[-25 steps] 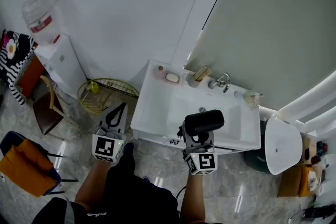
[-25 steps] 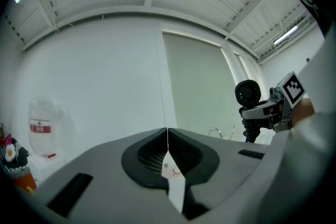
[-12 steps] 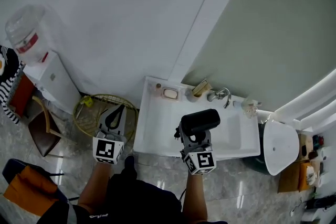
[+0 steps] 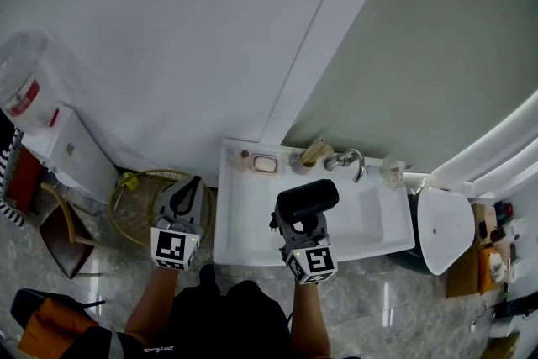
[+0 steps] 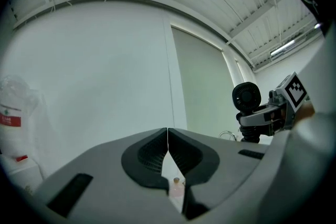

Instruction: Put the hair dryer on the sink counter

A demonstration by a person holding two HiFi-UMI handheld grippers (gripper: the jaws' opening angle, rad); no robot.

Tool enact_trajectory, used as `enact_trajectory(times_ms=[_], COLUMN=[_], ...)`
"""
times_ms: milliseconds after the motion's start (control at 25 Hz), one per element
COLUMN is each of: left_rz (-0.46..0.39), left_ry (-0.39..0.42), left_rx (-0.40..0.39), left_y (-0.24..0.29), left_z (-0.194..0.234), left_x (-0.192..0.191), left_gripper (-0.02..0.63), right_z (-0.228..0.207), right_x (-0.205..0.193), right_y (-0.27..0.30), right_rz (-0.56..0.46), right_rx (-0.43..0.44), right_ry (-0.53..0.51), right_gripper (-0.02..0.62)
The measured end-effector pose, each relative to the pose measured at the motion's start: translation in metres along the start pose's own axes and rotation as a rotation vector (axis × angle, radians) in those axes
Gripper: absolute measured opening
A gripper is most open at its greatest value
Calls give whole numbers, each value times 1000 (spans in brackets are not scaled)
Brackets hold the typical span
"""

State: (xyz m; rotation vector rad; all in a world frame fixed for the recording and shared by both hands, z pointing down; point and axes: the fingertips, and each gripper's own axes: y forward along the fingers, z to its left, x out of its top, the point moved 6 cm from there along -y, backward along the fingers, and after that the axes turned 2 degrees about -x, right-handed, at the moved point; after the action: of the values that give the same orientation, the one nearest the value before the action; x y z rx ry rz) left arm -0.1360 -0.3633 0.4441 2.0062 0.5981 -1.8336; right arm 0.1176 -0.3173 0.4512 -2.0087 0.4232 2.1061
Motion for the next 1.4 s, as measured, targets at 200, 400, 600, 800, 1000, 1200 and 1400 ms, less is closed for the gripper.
enact_trajectory(times_ms=[200,400,600,800,1000,1200,1400], left_rz=[-8,-5,-16,-11,13,8,-26], left_ry=[13,-1,15,31,41,31,9], left_rx=[9,73,82,67,74,83,116], left_y=[25,36,49,56,56,55,42], left_z=[-4,-1,-14,-22,-27,-23,-17], left_x=[3,3,7,2,-3,-6,-9], left_gripper=[26,26,26,26,26,26,26], right_z=[-22,-37,-54,-62,-64,-61,-55], right_x=[-4,4,-1,-12,-36,-80,-138], right_y=[21,37,48,56,68,93,114], right_rz=[8,9,10,28,136,316,499], right_rx=[26,86,121,129,149,143,99], right_ry=[7,-17,-16,10,88,213,316], right_gripper=[218,218,218,218,218,218,216])
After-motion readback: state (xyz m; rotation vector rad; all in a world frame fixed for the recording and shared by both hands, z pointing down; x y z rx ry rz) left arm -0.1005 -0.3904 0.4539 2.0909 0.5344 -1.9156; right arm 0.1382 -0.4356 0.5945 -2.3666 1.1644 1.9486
